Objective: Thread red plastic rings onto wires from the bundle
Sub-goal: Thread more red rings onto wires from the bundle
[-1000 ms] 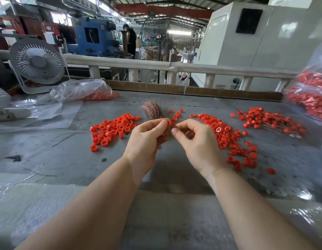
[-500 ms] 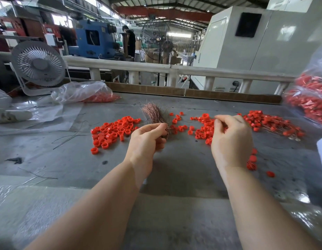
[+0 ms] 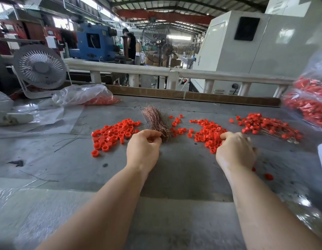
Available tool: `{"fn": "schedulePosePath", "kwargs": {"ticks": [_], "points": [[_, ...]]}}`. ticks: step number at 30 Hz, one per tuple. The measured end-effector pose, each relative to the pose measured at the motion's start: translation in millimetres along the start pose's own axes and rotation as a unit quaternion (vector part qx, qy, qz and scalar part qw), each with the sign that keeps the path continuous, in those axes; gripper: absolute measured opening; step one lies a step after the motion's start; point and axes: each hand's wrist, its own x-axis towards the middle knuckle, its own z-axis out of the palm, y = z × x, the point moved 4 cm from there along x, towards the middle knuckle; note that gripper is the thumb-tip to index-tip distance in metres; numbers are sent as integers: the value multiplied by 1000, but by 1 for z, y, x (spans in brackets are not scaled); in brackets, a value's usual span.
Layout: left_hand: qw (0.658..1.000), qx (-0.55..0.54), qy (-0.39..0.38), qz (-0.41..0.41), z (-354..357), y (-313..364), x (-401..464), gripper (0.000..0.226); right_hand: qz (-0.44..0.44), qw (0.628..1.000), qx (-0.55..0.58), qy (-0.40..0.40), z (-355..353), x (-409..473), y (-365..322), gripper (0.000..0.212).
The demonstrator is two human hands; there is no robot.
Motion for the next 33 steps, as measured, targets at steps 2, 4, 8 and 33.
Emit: {"fn": "schedulePosePath", "kwargs": {"ticks": [2,4,8,33], "points": [[999,45,19,15,-3,1,0,18,-19,1000,-5,7,0,-2,-3,33],[995,85,36,28,-7,1,1,21,-47,999,3,23,0,-5,-7,30],[986,154,45,45,-10,-1,3,26,-135,990,35,32,1,-14,-22,29],[962,251,-37,98,1,-4,4,34,-240,958,129,-92,8,-38,-49,13]]}}
